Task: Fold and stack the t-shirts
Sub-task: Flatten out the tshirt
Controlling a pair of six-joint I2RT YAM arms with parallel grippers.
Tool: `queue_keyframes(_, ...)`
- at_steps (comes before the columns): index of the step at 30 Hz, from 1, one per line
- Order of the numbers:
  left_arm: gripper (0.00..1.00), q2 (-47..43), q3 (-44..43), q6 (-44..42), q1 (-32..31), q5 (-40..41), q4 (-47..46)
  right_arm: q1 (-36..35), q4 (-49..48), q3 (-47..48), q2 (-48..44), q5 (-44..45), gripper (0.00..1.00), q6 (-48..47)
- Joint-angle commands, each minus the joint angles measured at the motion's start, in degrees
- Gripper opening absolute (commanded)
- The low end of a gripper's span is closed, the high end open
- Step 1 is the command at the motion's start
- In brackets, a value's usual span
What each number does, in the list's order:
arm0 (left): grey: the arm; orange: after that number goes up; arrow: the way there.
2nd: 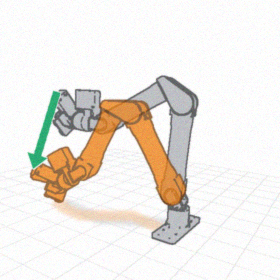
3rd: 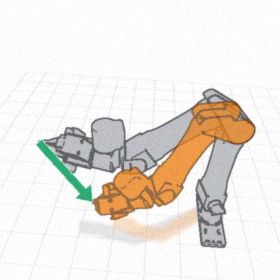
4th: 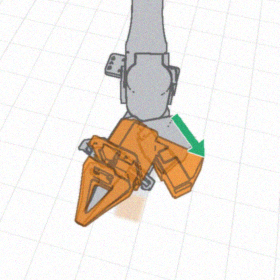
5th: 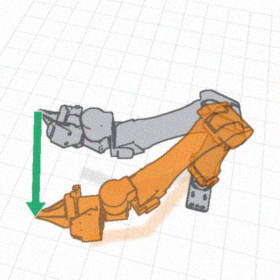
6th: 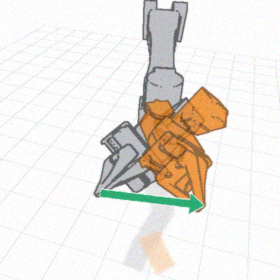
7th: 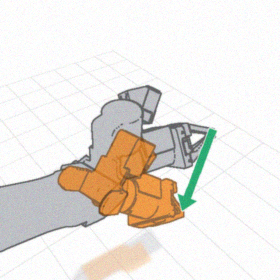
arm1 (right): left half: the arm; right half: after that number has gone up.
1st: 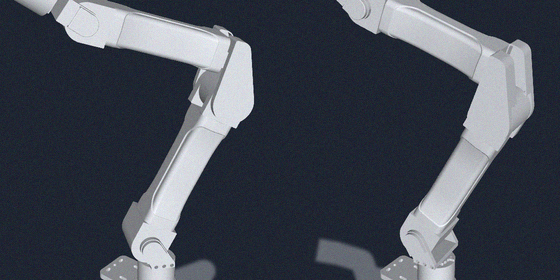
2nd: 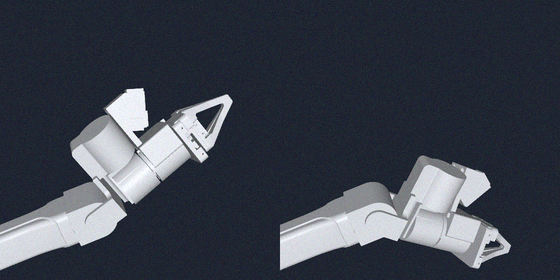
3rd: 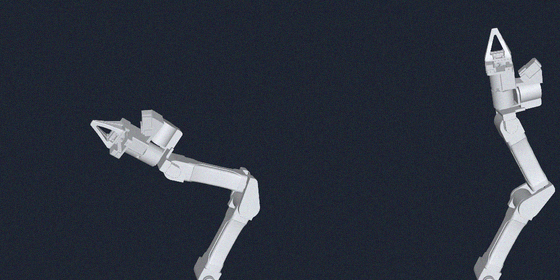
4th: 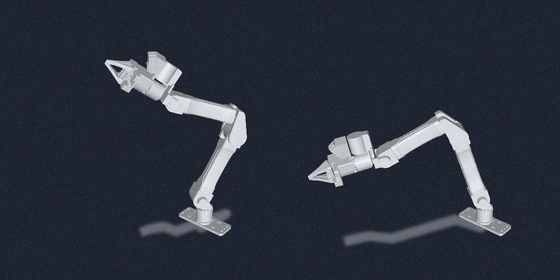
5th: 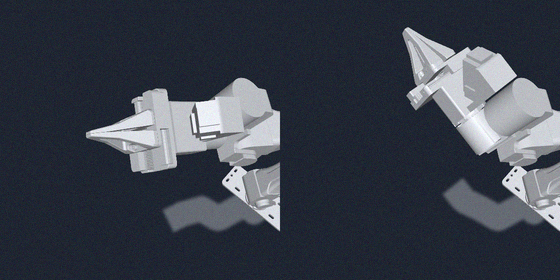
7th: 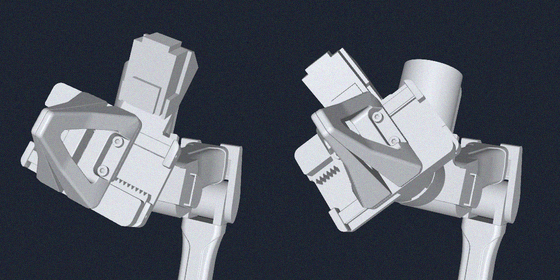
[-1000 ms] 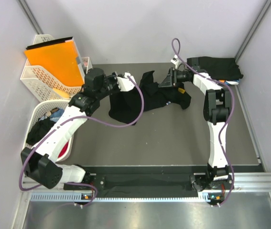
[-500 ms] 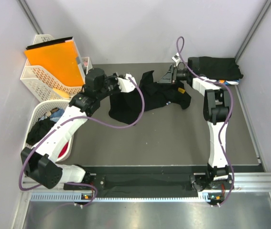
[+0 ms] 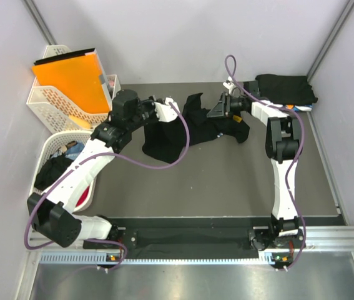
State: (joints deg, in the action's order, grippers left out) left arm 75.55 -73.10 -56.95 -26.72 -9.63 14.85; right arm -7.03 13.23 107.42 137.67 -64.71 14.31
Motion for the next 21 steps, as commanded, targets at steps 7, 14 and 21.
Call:
queue_keyframes(7, 0.0, 0.13, -0.55, -0.18, -0.44, -1.01, -2.99, -0.62, -0.83, 4.99, 0.5, 1.69, 0.47, -0.6)
queue_keyframes(14, 0.0, 0.3, -0.29, -0.18, -0.44, -0.83, -3.51, -0.62, -1.46, 6.49, 1.73, 2.83, 0.37, 0.38)
queue_keyframes(21, 0.0, 0.65, 0.06, 0.35, -0.44, -1.01, -4.21, -0.71, 2.4, 7.72, 1.91, 8.62, 0.0, -4.09)
